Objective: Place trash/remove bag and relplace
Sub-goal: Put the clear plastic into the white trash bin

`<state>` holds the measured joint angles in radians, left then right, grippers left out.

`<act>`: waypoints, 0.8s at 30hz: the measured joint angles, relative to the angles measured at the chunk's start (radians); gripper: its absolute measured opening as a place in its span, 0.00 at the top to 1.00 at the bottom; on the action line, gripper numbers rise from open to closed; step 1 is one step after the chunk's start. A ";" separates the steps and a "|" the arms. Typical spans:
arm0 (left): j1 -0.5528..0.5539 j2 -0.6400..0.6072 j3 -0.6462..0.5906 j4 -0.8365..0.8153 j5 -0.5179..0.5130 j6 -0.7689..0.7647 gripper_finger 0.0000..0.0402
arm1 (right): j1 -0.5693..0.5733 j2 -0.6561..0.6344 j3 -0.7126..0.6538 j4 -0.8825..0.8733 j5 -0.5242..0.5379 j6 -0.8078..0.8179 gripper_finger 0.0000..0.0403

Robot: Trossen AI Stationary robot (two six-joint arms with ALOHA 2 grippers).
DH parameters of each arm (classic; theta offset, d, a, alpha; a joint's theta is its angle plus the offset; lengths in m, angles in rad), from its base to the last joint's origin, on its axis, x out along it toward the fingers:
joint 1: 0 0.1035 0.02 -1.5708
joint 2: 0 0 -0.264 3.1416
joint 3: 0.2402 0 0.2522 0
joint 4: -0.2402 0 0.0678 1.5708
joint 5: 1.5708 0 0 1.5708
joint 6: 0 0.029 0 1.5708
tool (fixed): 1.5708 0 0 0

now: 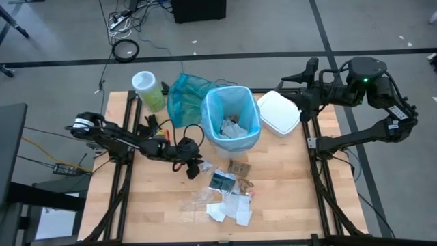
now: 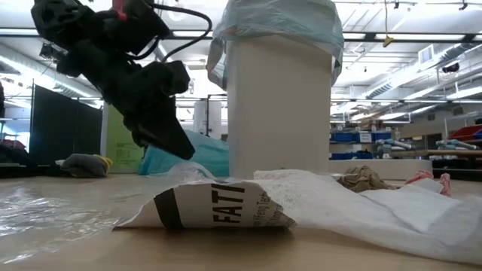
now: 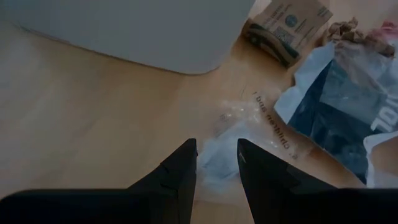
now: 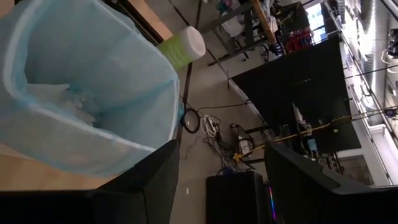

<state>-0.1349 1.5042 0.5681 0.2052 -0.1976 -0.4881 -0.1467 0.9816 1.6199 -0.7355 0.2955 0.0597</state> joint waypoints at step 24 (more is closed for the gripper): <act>0.068 0.073 0.026 0.045 0.030 0.043 0.69 | 0.000 0.000 0.000 -0.001 -0.003 0.026 0.45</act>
<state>-0.0666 1.5772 0.5938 0.2501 -0.1675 -0.4454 -0.1465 0.9815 1.6196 -0.7361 0.2928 0.0860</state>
